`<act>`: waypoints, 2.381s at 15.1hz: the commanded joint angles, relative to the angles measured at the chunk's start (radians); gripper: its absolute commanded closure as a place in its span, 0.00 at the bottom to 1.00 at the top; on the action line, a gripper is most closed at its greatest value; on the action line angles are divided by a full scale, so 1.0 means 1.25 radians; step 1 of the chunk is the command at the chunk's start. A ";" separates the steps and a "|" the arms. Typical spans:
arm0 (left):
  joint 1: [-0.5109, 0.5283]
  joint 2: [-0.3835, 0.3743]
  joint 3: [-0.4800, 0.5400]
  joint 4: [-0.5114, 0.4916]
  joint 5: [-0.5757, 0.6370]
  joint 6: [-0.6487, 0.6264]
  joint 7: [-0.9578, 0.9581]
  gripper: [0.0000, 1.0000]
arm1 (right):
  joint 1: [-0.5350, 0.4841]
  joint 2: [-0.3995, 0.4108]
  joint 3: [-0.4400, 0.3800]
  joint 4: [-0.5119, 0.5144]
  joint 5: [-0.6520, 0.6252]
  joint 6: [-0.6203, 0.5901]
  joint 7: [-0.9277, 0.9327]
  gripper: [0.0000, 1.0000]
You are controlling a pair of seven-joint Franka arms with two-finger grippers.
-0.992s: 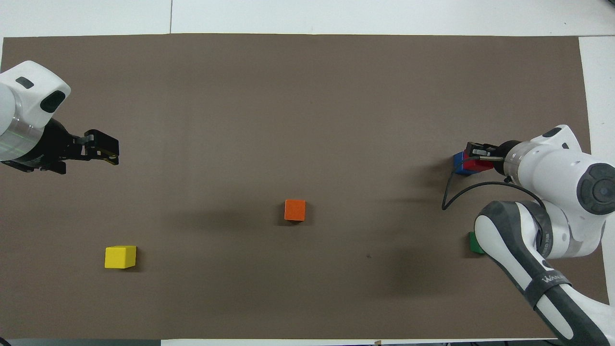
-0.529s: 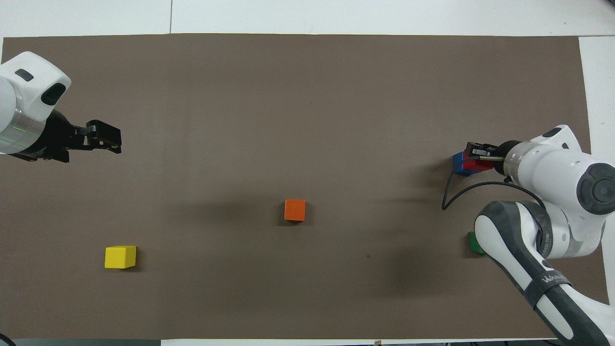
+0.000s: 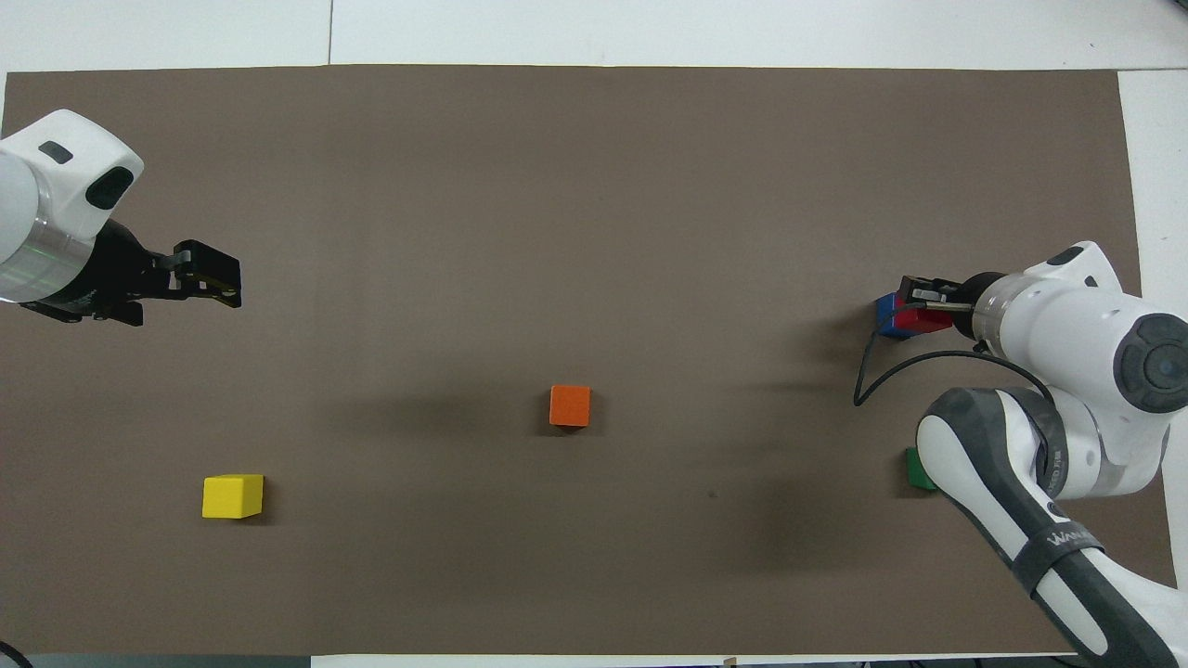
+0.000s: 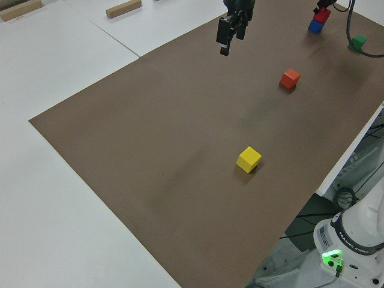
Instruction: Transfer red block to right arm and stack on blue block
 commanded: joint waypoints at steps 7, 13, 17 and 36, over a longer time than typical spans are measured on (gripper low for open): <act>-0.011 -0.011 0.010 0.002 -0.015 0.000 0.004 0.00 | -0.004 -0.001 0.016 0.082 -0.001 -0.148 0.032 0.01; 0.000 -0.028 0.010 -0.003 -0.014 -0.002 0.003 0.00 | 0.016 -0.068 0.025 0.238 0.007 -0.490 0.023 0.00; 0.001 -0.028 0.010 -0.003 -0.014 -0.002 0.003 0.00 | 0.003 -0.114 0.015 0.345 0.109 -0.765 0.007 0.00; 0.001 -0.028 0.010 -0.002 -0.014 -0.002 0.003 0.00 | -0.067 -0.052 0.010 0.515 0.078 -0.895 -0.172 0.00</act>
